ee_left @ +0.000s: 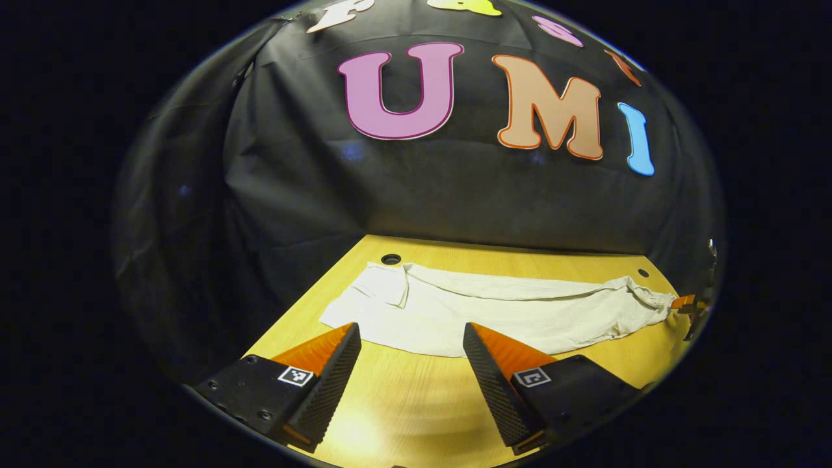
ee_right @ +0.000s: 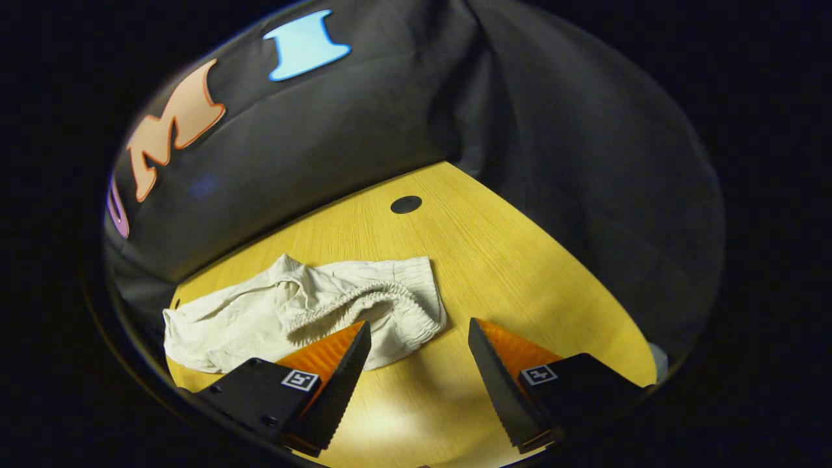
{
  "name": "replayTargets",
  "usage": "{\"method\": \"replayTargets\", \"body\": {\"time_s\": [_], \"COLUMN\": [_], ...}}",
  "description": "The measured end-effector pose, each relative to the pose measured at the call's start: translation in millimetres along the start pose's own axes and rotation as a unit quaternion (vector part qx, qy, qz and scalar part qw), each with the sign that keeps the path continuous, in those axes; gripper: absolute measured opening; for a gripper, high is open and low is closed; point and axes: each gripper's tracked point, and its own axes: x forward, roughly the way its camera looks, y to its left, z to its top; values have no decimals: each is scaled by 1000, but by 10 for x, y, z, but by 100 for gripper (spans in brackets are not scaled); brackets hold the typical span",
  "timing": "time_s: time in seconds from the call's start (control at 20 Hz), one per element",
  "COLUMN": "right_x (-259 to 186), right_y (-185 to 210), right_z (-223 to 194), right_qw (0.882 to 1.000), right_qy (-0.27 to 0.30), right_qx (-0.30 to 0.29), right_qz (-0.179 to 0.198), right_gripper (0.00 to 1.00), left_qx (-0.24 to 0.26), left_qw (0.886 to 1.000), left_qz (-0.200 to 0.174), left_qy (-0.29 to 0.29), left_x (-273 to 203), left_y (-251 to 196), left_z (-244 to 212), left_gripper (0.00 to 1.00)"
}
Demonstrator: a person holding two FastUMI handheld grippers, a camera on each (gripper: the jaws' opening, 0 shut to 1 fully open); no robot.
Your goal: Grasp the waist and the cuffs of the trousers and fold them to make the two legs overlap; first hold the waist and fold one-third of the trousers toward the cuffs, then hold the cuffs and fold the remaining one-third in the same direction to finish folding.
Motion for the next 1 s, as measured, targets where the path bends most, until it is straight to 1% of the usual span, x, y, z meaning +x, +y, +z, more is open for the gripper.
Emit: {"method": "replayTargets", "body": {"time_s": [0.1, 0.15, 0.2, 0.25, 0.3, 0.35, 0.4, 0.45, 0.5, 0.6, 0.65, 0.7, 0.75, 0.85, 1.0], "right_x": [91, 122, 138, 145, 184, 209, 229, 240, 270, 259, 251, 201, 162, 128, -41], "right_y": [12, 17, 44, 66, 75, 86, 84, 51, 44, 114, 131, 137, 137, 160, 300], "right_z": [-43, -54, -50, -33, -9, -15, -39, -11, -34, -32, 14, 22, 51, 118, 266], "right_qw": [1000, 999, 999, 998, 998, 998, 997, 997, 996, 994, 993, 994, 994, 995, 996], "right_qy": [2, 4, 2, 0, -4, -1, 5, -1, 3, 14, 10, 3, 0, -7, -29], "right_qx": [25, 34, 44, 52, 58, 65, 72, 78, 87, 111, 115, 111, 105, 93, 84], "right_qz": [4, 6, 15, 21, 22, 26, 21, 14, 7, 20, 18, 18, 18, 18, 28], "right_gripper": [97, 93, 97, 95, 87, 84, 89, 63, 55, 45, 27, 21, 18, 18, 18], "left_qx": [1, 0, -1, -1, -1, 2, 4, 4, 1, -5, -5, -4, -3, -4, -2], "left_qw": [1000, 1000, 1000, 1000, 1000, 1000, 1000, 1000, 1000, 1000, 1000, 1000, 1000, 1000, 1000], "left_qz": [4, 4, 2, 2, 1, -1, -2, -4, -6, -11, -13, -12, -13, -20, -24], "left_qy": [1, 0, -3, -4, -5, -6, -7, -9, -12, -15, -16, -16, -15, -17, -20], "left_x": [-26, -41, -63, -67, -67, -77, -76, -83, -89, -98, -97, -92, -81, -99, -64], "left_y": [-23, -53, -82, -125, -154, -190, -221, -254, -283, -356, -374, -380, -392, -425, -417], "left_z": [7, 15, 40, 44, 57, 70, 80, 106, 133, 157, 150, 162, 157, 180, 206], "left_gripper": [95, 95, 95, 95, 95, 95, 95, 95, 95, 95, 95, 95, 95, 95, 95]}}
